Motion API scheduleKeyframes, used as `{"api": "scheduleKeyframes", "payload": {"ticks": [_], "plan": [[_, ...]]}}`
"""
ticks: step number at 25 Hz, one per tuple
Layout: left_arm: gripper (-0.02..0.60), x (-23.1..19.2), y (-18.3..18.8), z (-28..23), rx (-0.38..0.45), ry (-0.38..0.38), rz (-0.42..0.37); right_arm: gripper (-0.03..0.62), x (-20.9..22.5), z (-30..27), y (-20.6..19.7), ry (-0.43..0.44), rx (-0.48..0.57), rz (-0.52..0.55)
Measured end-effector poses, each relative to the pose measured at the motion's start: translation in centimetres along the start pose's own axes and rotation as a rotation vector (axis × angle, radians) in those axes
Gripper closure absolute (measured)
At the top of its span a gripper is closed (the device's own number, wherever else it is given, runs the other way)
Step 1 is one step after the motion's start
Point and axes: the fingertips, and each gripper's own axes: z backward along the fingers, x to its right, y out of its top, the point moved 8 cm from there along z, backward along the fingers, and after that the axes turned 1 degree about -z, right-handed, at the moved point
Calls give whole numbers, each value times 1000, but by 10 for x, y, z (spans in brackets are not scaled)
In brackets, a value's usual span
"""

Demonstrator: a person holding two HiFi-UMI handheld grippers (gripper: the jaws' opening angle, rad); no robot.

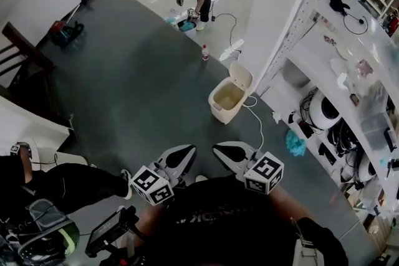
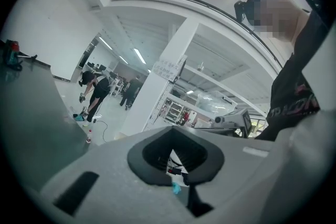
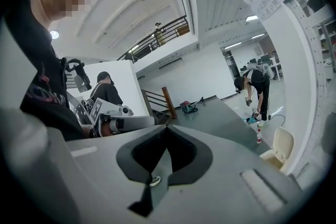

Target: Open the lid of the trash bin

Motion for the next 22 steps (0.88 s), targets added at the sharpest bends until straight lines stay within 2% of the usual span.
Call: {"api": "scheduleKeyframes", "payload": {"ticks": [12, 19, 22], "plan": [[581, -11, 9, 4, 30, 16, 24, 586, 2, -4, -4, 2, -24, -3], [581, -7, 1, -1, 9, -4, 19, 586, 2, -3, -4, -4, -18, -4], [581, -7, 0, -1, 11, -6, 45, 586, 0, -3, -5, -7, -16, -5]]}}
